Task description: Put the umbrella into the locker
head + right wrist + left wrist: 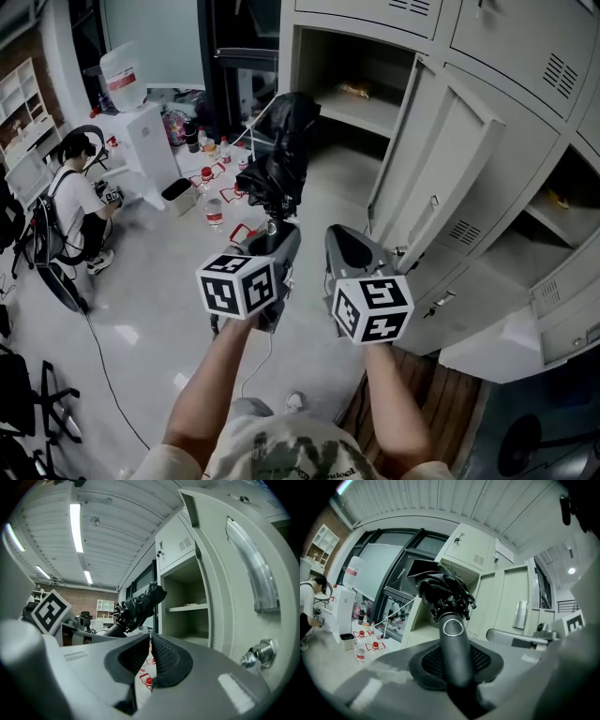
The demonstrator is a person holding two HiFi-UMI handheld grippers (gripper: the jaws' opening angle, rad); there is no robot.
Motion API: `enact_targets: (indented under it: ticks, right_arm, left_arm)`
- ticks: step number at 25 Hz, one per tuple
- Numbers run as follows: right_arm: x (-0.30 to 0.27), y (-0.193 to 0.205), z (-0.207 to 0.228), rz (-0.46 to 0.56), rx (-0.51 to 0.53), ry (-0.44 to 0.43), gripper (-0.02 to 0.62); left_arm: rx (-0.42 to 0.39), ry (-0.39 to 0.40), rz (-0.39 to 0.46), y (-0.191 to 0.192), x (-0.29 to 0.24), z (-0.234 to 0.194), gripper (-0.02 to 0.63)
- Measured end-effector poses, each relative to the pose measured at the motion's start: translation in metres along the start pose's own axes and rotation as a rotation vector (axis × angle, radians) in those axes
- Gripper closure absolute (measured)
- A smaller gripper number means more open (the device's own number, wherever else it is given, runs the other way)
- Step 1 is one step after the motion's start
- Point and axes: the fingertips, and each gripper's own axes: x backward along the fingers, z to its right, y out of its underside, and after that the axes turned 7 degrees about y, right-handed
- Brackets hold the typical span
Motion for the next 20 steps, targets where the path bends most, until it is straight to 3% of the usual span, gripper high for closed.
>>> enact_targets:
  ticks: [10,20]
  right_arm:
    - [-0.014,-0.003,0.001,0.022,0.017,0.023,0.581]
    - [-0.046,-0.001,0.02,0.028,0.006,0.211,0.581]
  left_arm:
    - [-0.037,0.023,-0.022,-0.007,-0.012,-0.008,0.514]
    - [-0.078,0.155,-0.082,-0.021,-0.035,-0.039,0.514]
